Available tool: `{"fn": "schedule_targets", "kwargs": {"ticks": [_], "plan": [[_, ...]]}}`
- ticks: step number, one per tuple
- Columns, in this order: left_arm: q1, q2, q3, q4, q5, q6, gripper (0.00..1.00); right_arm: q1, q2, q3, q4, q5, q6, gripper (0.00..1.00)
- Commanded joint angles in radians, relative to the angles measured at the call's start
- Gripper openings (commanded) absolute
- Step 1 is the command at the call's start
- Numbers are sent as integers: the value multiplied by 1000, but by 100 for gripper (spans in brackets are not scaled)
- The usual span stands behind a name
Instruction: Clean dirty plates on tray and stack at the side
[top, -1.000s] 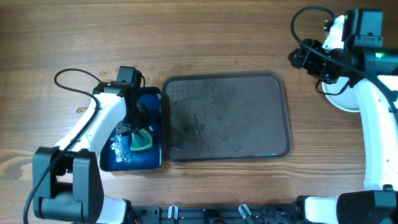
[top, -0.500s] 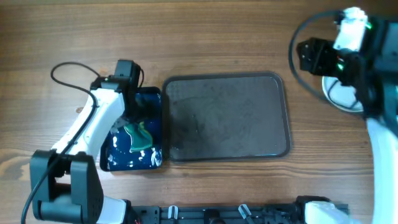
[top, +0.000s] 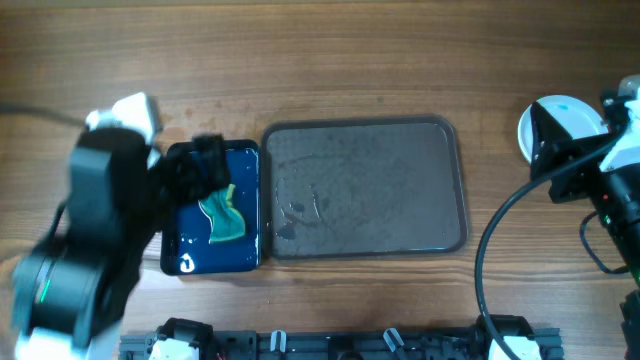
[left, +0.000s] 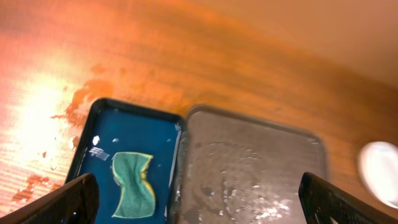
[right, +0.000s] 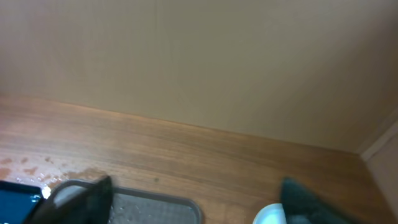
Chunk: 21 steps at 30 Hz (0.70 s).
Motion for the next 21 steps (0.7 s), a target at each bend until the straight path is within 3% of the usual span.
{"fn": "schedule_targets", "kwargs": {"ticks": [1, 6, 15, 21], "plan": [[-23, -150, 12, -13, -17, 23, 100, 6, 11, 12, -15, 21, -8, 99], [-23, -275, 12, -16, -17, 23, 100, 6, 51, 11, -31, 21, -9, 100], [-23, -283, 12, -29, -17, 23, 100, 6, 178, 11, -115, 21, -11, 100], [-23, -283, 12, -158, -17, 23, 100, 6, 215, 12, -95, 13, -7, 100]]}}
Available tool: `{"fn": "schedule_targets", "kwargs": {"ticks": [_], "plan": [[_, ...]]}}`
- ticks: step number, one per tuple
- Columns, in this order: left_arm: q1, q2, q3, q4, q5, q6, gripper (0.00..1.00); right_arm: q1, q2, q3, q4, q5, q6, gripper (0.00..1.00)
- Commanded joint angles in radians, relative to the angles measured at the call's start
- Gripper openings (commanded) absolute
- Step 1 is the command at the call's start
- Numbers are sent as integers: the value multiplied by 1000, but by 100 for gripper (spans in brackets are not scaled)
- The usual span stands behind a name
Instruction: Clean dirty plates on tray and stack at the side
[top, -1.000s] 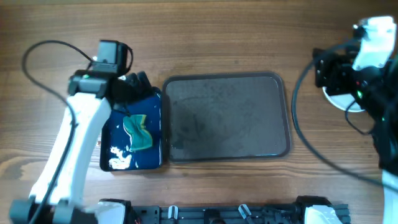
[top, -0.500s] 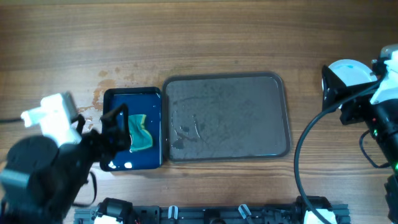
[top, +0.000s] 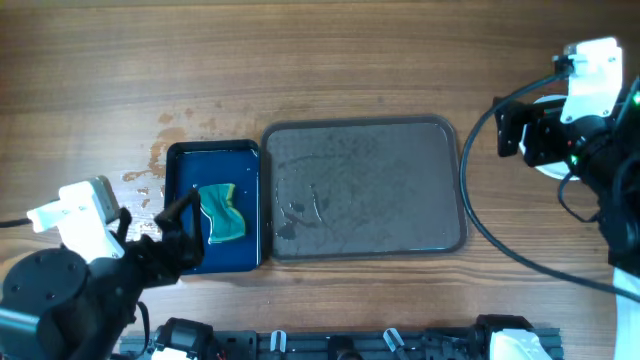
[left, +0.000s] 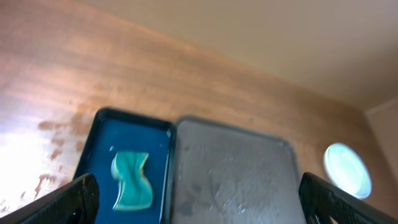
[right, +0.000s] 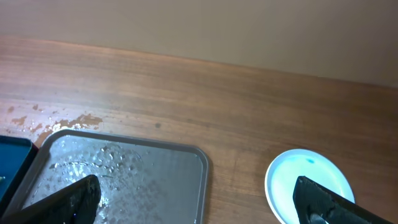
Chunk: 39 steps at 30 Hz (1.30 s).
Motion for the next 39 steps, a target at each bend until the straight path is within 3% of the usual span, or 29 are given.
{"fn": "schedule_targets", "kwargs": {"ticks": [1, 33, 39], "plan": [[-6, 0, 7, -63, -16, 22, 100, 6, -8, 12, 27, -1, -2, 100], [-6, 0, 7, -111, -16, 22, 100, 6, -51, 12, 121, -1, -2, 100], [-6, 0, 7, -111, -16, 22, 100, 6, -51, 12, 108, -1, 272, 100]]}}
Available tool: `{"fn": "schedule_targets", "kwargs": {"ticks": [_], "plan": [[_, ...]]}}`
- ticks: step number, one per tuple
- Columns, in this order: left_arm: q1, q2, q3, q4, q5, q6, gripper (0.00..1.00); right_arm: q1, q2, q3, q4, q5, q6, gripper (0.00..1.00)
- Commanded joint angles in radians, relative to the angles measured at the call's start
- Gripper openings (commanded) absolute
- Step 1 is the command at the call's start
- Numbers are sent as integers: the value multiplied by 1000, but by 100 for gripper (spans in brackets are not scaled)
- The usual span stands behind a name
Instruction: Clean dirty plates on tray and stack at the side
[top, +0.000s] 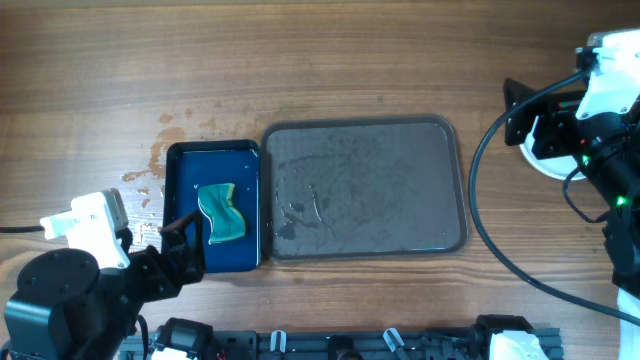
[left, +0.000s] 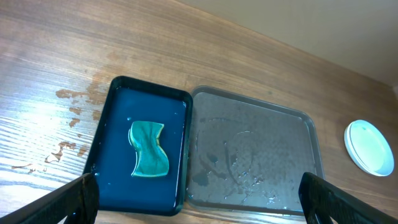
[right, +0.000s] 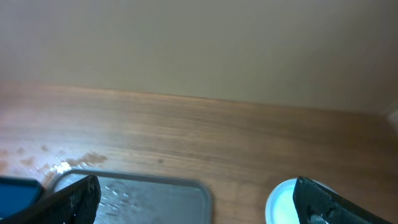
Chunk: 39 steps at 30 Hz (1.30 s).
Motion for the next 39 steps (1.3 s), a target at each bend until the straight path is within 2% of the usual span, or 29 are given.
{"fn": "schedule_targets", "kwargs": {"ticks": [1, 10, 21, 25, 29, 34, 37, 39], "plan": [[-6, 0, 7, 1, -13, 16, 100, 6, -1, 12, -17, -1, 230, 100], [-6, 0, 7, 1, -13, 16, 100, 5, 18, 12, -57, 11, 267, 100], [-6, 0, 7, 1, -13, 16, 100, 5, 31, 11, -4, -27, 233, 100], [-6, 0, 7, 1, -13, 16, 100, 5, -87, -25, 45, -21, 188, 100], [-6, 0, 7, 1, -13, 16, 100, 5, -287, -145, 140, -16, 104, 100], [-6, 0, 7, 1, -13, 16, 100, 5, -496, -330, 243, -8, 110, 100], [-6, 0, 7, 1, -13, 16, 100, 5, -662, -572, 404, -8, 180, 100], [-6, 0, 7, 1, -13, 15, 100, 5, -758, -770, 580, -13, 265, 100]]}}
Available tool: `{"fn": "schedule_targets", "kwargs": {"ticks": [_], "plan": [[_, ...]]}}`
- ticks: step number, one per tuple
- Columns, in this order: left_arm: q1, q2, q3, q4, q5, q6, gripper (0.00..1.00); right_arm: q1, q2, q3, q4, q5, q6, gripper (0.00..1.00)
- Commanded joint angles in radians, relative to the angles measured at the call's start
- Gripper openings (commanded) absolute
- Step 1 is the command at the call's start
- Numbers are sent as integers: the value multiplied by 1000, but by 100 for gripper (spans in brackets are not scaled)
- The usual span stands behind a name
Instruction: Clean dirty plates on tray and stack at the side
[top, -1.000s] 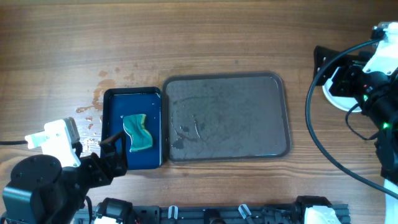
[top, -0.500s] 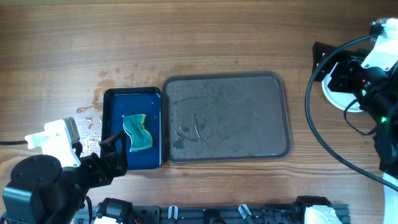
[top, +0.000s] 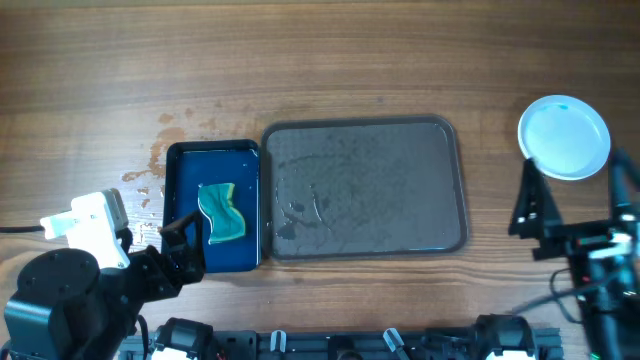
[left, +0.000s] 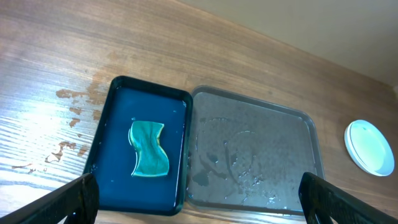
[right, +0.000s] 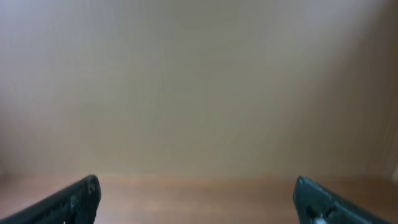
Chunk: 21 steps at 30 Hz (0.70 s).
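The grey tray (top: 455, 190) lies mid-table, wet, with no plate on it; it also shows in the left wrist view as the tray (left: 314, 155). A white plate (top: 564, 137) rests on the table to its right, seen too as the plate (left: 370, 146). My left gripper (left: 199, 208) is open and hangs high over the front left. My right gripper (right: 198, 208) is open at the front right and faces the wall, holding nothing.
A blue tub (top: 180, 190) of water with a green sponge (top: 222, 212) sits against the tray's left side. Water stains (top: 150, 165) mark the wood left of the tub. Both arms stand at the table's front edge.
My right arm was beside the white plate at the far right and is now at the front right corner. The plate is fully uncovered. The left arm has not moved.
First my left arm hung over the blue tub and my right arm over the plate. Then the left arm was back at the front left, with the sponge lying in the tub. Now the right arm is withdrawn too and both grippers are open.
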Motion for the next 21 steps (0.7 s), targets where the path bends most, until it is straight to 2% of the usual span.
{"fn": "schedule_targets", "kwargs": {"ticks": [1, 5, 12, 16, 21], "plan": [[-6, 0, 7, 2, -13, 15, 100, 5, -125, -257, 190, -21, 127, 100], [-6, 0, 7, 2, -13, 15, 100, 5, -245, -591, 549, -116, 148, 100], [-6, 0, 7, 2, -13, 15, 100, 5, -299, -861, 819, -129, 148, 100], [-6, 0, 7, 2, -13, 15, 100, 5, -299, -930, 892, -117, 129, 99], [-6, 0, 7, 2, -13, 15, 100, 5, -316, -953, 893, -95, 129, 100]]}}
